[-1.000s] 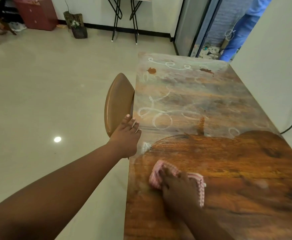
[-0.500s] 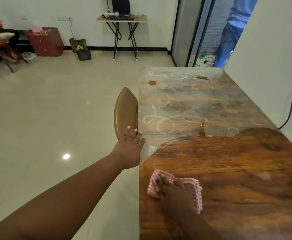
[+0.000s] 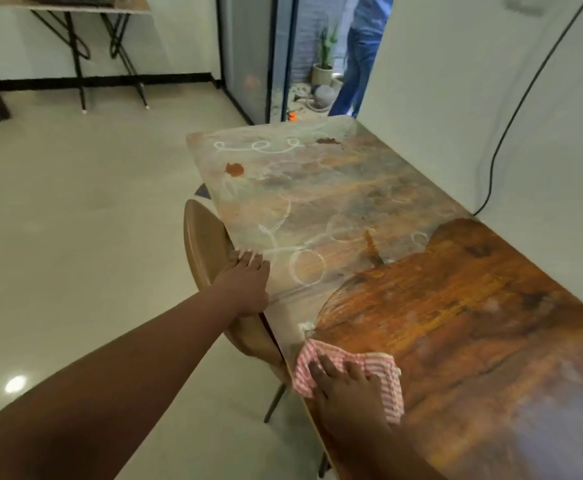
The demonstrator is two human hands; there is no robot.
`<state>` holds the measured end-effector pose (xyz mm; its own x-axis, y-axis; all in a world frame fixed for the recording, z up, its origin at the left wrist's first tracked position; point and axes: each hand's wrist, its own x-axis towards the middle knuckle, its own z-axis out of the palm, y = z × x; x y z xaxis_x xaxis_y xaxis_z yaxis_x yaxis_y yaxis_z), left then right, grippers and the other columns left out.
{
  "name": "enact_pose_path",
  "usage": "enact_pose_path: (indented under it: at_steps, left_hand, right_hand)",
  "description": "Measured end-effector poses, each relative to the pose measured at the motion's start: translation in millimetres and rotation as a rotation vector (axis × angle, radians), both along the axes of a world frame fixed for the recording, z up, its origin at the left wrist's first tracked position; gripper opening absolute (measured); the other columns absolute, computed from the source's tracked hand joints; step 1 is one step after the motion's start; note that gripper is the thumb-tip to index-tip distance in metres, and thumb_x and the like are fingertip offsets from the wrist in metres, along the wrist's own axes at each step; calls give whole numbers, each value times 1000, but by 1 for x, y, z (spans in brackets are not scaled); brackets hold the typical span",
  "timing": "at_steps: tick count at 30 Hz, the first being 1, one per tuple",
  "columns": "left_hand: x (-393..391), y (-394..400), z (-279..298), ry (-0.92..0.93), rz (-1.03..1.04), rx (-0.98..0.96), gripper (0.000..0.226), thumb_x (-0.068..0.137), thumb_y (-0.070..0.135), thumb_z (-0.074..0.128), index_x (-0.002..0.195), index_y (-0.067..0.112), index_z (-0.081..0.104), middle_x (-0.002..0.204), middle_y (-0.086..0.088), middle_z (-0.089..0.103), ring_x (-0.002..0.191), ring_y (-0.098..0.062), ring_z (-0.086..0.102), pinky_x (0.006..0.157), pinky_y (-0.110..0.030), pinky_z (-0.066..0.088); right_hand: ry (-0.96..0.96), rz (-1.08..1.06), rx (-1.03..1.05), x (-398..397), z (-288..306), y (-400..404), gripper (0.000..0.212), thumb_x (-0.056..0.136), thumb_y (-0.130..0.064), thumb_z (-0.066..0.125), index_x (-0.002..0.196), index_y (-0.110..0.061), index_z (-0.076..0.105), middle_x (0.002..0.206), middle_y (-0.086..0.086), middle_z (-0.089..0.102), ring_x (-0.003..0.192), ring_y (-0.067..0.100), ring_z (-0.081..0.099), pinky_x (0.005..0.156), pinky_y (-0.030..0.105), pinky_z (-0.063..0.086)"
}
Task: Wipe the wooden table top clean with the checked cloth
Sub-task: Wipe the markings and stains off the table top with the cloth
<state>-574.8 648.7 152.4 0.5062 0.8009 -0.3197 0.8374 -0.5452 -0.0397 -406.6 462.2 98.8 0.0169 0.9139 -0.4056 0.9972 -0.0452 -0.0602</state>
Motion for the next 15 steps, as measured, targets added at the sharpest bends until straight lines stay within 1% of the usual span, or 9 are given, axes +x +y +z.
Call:
enact_pose_path:
  at_steps: [2, 3, 5, 7, 10, 11, 12, 14, 15]
  left_hand:
    - [-8, 13, 1, 7, -26, -20, 67, 96, 32, 37, 151, 8, 6, 159, -15, 2, 146, -31, -4, 117, -46, -6]
    - [-9, 19, 0, 14, -42, -25, 67, 96, 32, 37, 151, 9, 6, 159, -15, 2, 146, -31, -3, 117, -46, -6]
    - [-7, 27, -2, 39, -90, -37, 68, 95, 33, 36, 151, 9, 5, 159, -14, 2, 146, -31, -3, 117, -46, -7]
    - [0, 36, -9, 63, -155, -35, 69, 95, 35, 37, 151, 10, 5, 160, -13, 2, 146, -30, -2, 117, -46, -7]
    - [16, 49, -18, 92, -218, -45, 71, 95, 38, 39, 151, 10, 5, 160, -13, 1, 146, -29, -2, 117, -47, -6]
    - [20, 55, -20, 98, -232, -51, 72, 95, 39, 38, 151, 11, 5, 160, -12, 1, 146, -29, -2, 117, -46, -6]
    - [23, 61, -22, 101, -241, -57, 71, 95, 38, 38, 151, 11, 5, 160, -12, 1, 146, -28, -2, 117, -46, -6]
    - [26, 72, -23, 114, -243, -64, 70, 95, 37, 37, 151, 11, 5, 160, -12, 1, 147, -28, -2, 117, -46, -7]
    - [26, 79, -22, 132, -242, -75, 70, 95, 37, 37, 151, 11, 5, 160, -12, 1, 147, -28, -2, 117, -46, -7]
  right_hand:
    - [-10, -130, -24, 1, 7, -4, 50, 79, -50, 38, 128, -45, 49, 138, -17, 49, 111, 35, 56, 77, 58, 42]
    - [-20, -181, -18, 1, 11, -1, 50, 81, -49, 35, 129, -46, 48, 139, -18, 47, 111, 35, 56, 79, 58, 42]
    - [4, -242, -40, -5, 5, 16, 63, 85, -54, 13, 144, -39, 27, 153, -14, 26, 131, 32, 36, 99, 55, 32]
    - [44, -320, 3, -19, -3, 41, 77, 77, -58, -1, 148, -32, 18, 157, -7, 16, 138, 30, 24, 107, 53, 22]
    - [18, -285, 40, -40, -10, 84, 56, 94, -50, 23, 147, -36, 15, 157, -9, 13, 138, 36, 19, 104, 58, 19]
    - [36, -252, 53, -45, -9, 91, 51, 95, -47, 29, 146, -39, 21, 155, -11, 19, 136, 37, 24, 101, 59, 23]
    - [47, -208, 76, -45, -11, 92, 48, 93, -47, 33, 141, -42, 32, 150, -13, 32, 130, 38, 37, 93, 60, 32]
    - [66, -119, 58, -37, -13, 78, 44, 81, -54, 41, 122, -47, 53, 130, -19, 56, 105, 31, 62, 71, 52, 47]
    - [89, -88, 40, -28, -13, 70, 45, 75, -56, 43, 117, -48, 55, 124, -21, 60, 96, 28, 65, 66, 48, 50]
